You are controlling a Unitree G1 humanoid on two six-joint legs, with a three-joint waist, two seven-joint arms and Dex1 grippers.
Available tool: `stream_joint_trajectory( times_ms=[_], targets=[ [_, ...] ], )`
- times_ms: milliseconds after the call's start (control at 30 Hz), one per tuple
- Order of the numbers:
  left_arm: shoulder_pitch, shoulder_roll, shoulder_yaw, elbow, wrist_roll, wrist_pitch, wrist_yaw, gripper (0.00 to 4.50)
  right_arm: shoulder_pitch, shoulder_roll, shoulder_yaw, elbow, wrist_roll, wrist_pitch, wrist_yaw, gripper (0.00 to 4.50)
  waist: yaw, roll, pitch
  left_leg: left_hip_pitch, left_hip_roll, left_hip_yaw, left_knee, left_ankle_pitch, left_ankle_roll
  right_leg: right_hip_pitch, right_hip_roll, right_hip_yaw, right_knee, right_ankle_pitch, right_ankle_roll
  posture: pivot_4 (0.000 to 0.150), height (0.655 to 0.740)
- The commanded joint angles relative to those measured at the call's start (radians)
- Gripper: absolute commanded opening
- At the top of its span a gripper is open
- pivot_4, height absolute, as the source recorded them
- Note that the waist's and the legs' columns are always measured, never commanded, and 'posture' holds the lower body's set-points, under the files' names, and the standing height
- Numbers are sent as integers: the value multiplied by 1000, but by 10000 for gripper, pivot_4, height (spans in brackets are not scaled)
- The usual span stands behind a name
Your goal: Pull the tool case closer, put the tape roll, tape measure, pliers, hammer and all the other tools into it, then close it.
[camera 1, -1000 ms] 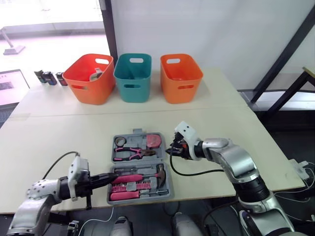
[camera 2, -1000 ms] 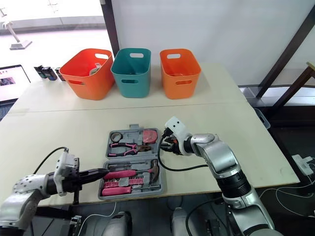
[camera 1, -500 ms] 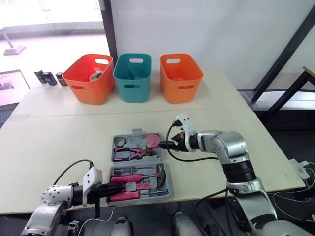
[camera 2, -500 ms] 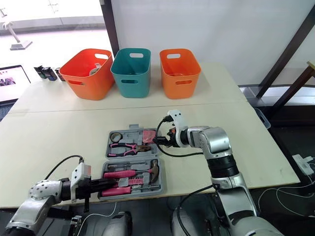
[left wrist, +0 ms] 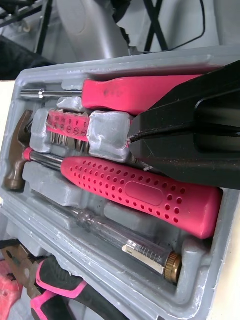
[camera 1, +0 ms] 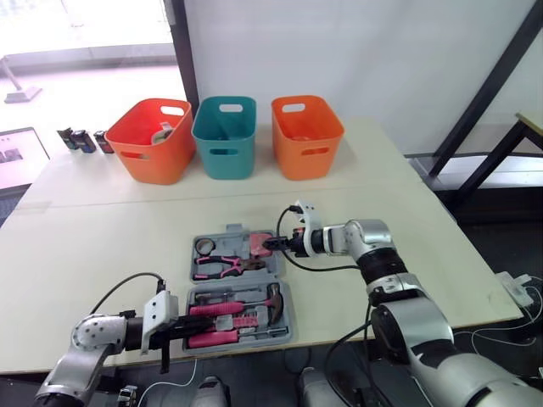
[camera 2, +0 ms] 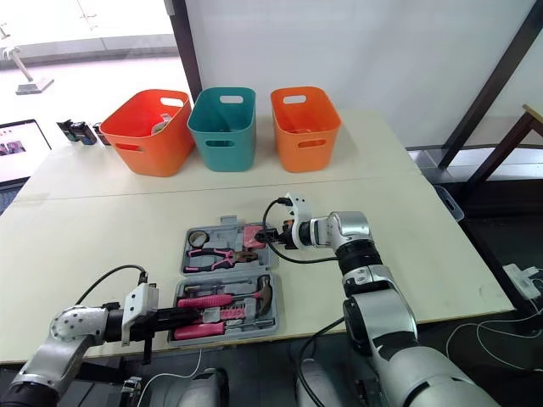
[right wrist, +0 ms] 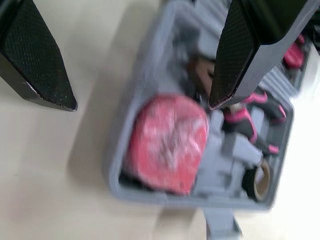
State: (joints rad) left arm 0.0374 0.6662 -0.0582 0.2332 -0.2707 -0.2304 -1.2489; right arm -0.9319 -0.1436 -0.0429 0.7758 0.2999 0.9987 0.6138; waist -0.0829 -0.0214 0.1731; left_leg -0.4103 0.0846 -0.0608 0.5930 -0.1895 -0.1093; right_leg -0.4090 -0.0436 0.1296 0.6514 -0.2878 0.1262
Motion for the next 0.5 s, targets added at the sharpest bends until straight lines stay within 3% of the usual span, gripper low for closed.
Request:
stream_joint_trajectory(
  times_ms=[33, 267, 500],
  targets=[
    [12, 24, -35, 81, 70, 4, -3, 0, -39, 24, -46, 123, 29, -51, 35, 44447, -13, 0, 0, 2, 0, 0, -1, 0, 0, 2, 0, 0, -1, 0, 0, 1500, 7400],
    [-11, 37, -43, 120, 79, -27, -8, 0, -84, 93, -212, 258, 132, -77, 30, 44447, -34, 1, -1, 2, 0, 0, -2, 0, 0, 2, 0, 0, 0, 0, 0, 1500, 7400],
    [-24, 39, -45, 140, 79, -36, -12, 0, -88, 126, -216, 258, 144, -81, 127, 44447, -45, 3, 0, 2, 0, 0, -3, 0, 0, 2, 0, 0, 0, -1, 1, 1500, 7400]
  ],
)
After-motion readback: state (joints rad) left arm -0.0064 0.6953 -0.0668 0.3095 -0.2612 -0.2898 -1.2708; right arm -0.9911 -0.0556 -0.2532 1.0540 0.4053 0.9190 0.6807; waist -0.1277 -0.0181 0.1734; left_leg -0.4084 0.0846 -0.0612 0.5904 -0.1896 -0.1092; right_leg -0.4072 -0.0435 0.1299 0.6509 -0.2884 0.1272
